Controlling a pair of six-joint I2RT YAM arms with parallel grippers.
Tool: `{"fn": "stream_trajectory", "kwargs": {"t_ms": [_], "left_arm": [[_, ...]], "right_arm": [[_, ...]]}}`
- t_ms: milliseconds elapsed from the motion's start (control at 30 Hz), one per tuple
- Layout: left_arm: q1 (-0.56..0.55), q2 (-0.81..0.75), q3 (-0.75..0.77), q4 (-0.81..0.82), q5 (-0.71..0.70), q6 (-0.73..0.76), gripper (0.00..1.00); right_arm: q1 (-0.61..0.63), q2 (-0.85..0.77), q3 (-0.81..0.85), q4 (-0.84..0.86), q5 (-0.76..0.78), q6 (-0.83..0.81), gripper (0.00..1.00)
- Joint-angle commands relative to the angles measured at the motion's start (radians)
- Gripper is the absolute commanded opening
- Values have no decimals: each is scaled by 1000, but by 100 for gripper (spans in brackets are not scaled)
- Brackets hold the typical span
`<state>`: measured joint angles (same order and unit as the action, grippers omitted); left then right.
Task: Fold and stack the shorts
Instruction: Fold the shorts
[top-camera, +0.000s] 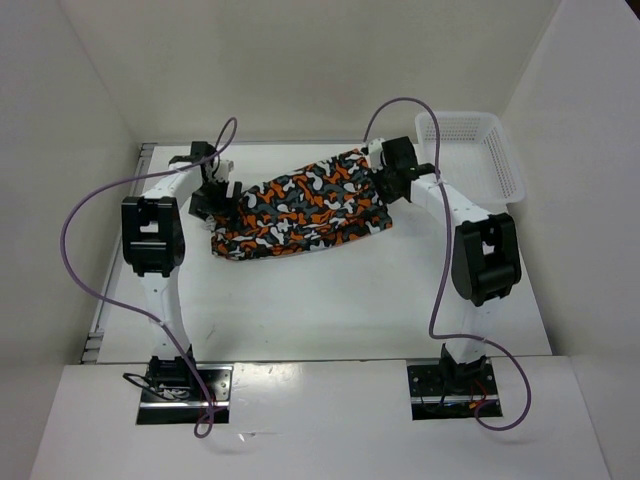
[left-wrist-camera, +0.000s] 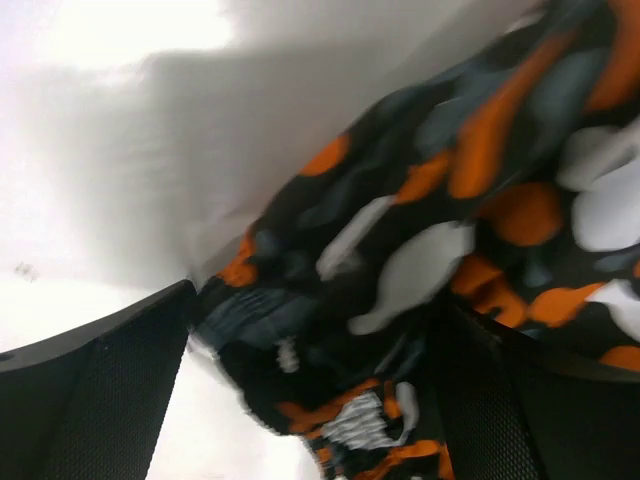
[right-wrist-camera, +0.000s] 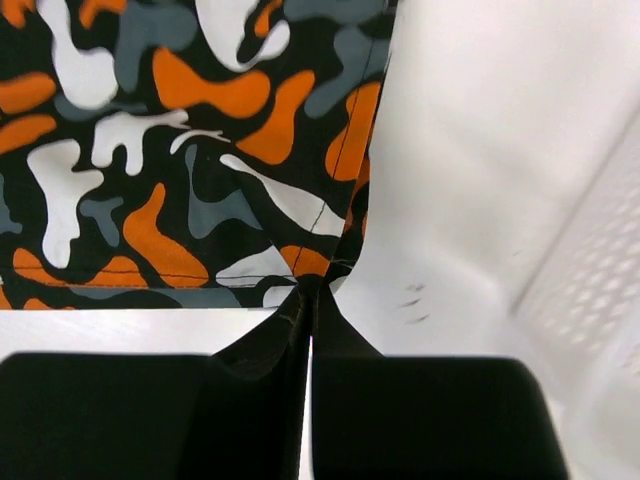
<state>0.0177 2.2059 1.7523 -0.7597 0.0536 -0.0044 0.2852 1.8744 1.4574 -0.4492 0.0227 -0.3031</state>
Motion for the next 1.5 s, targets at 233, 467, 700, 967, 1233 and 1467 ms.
{"fn": "stream_trajectory", "kwargs": {"t_ms": [233,467,700,967,1233,1467], "left_arm": [[-47,9,-3,59,26,4,97],[-47,0,-36,68,-5,4,97],[-47,0,-45,59,-14,4,97],[-56,-9,-56,59,-14,4,97],[-56,-9,-56,59,-23,4,97],[-65,-9,-56,59,-23,4,97]], "right_arm": [[-3,-70,-110,27,0,-16,7],[-52,-21,-132,50,-18,105,43],[-127,11,-120,60,-23,163,64],[-127,103,-46,46,-119,188,66],[-127,134,-78,37,-115,203,66],[-61,134,-163,-17,-136,179,58]]}}
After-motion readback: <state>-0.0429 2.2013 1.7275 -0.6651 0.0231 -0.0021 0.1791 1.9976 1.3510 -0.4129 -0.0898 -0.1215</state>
